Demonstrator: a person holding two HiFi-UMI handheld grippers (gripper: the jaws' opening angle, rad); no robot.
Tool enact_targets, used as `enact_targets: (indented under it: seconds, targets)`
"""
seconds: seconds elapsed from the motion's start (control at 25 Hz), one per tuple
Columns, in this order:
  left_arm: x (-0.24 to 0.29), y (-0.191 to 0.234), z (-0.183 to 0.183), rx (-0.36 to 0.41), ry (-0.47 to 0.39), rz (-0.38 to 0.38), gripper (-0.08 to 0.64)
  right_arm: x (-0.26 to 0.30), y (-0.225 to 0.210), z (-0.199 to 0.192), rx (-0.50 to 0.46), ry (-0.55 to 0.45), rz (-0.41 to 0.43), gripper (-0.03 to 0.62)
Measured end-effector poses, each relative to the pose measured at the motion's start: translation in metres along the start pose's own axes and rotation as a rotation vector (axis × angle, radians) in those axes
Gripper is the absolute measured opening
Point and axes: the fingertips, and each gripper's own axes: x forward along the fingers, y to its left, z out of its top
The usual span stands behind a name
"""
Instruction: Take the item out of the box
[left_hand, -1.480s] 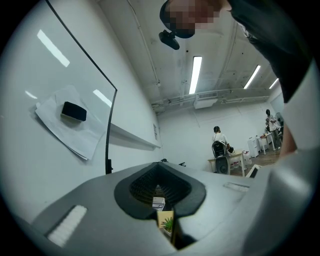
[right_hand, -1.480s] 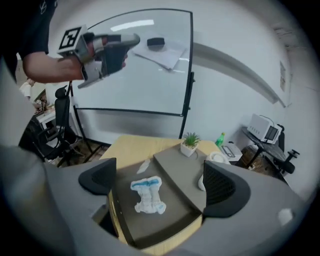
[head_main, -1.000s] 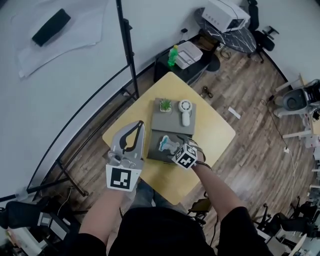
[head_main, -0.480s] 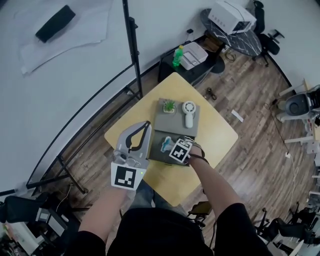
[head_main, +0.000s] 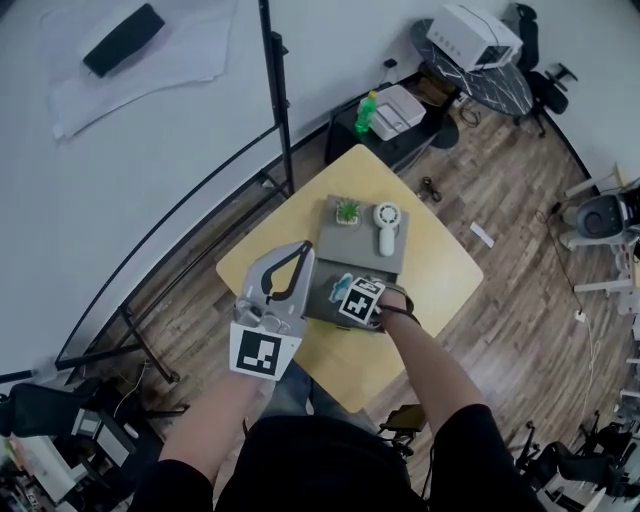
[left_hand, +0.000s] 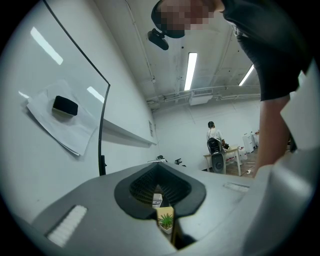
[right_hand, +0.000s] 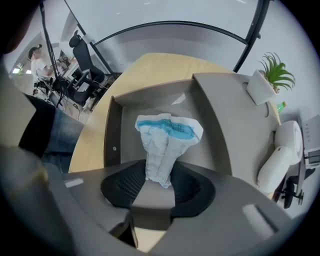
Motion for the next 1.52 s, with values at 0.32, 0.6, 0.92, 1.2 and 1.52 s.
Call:
enact_targets:
  seconds: [0.32, 0.6, 0.92, 1.2, 1.52]
  targets:
    - [-0.007, -0.003, -0.022, -0.095, 0.117, 0.017, 0.0, -0.009, 0.001, 0.004, -0.003, -0.034, 0.004, 0.137]
    - [-0.003, -0.011, -0.018, -0.12, 0.113, 0.009, 0.0, -0.055, -0.007, -0.001, 0.013, -0.099, -0.046, 0.135]
    - [0.007, -0.023, -0.002, -0.136, 0.08, -0.016, 0.0, -0.153, -0.018, 0.007, 0.021, -0.306, -0.212, 0.135]
    - [0.015, -0.03, 0.015, -0.123, 0.053, -0.041, 0.0, -0.243, -0.01, 0.023, 0.034, -0.5, -0.37, 0.135]
    - [0.02, -0.03, 0.032, -0.112, 0.017, -0.058, 0.0, -0.335, 0.0, 0.033, 0.082, -0.722, -0.555, 0.135]
